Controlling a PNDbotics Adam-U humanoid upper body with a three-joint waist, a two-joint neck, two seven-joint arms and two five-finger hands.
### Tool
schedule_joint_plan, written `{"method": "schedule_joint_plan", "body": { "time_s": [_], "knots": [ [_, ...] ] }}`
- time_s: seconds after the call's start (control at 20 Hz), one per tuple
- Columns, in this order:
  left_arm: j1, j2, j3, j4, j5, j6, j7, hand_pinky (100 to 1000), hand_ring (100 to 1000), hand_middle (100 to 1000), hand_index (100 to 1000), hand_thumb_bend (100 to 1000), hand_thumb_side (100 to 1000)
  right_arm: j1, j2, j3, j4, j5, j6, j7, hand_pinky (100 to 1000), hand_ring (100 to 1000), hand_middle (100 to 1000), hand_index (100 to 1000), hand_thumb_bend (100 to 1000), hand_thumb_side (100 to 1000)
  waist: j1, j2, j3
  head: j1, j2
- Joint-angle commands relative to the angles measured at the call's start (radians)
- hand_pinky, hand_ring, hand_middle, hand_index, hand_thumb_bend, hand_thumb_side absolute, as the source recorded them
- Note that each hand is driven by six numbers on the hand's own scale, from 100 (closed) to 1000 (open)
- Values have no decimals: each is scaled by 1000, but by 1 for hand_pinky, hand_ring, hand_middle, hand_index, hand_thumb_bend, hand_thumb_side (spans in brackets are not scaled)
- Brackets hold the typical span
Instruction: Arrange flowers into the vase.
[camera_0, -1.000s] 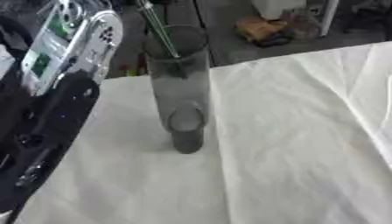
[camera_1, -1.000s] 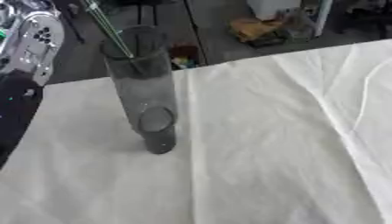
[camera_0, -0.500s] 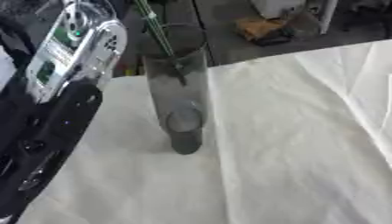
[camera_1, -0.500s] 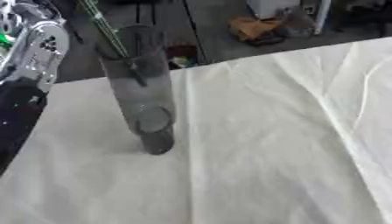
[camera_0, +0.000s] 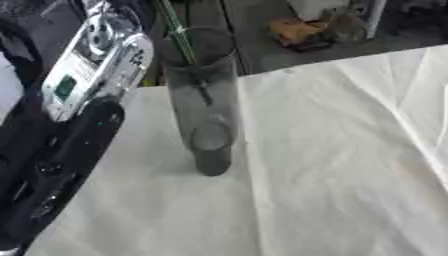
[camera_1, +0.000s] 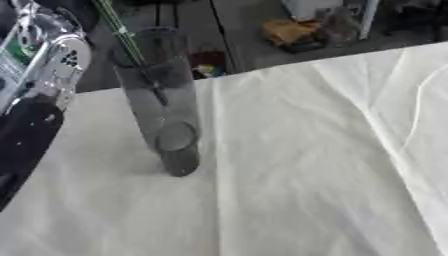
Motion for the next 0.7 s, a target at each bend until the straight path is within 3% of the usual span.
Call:
{"method": "schedule_joint_plan", "body": {
  "time_s": [0.05,0.7],
  "knots": [
    [-15,20,3,2,-17,-1,-11,100,100,100,100,100,676,-10,-9,-1,-16,5,-12,-9,753,829,578,882,100,1000,-6,-18,0,1,-13],
    [-7,17,-4,38,-8,22,-3,100,100,100,100,100,690,-11,-7,0,-16,3,-11,-5,755,830,577,883,100,1000,-3,-15,-1,-2,-14]
  ]
}}
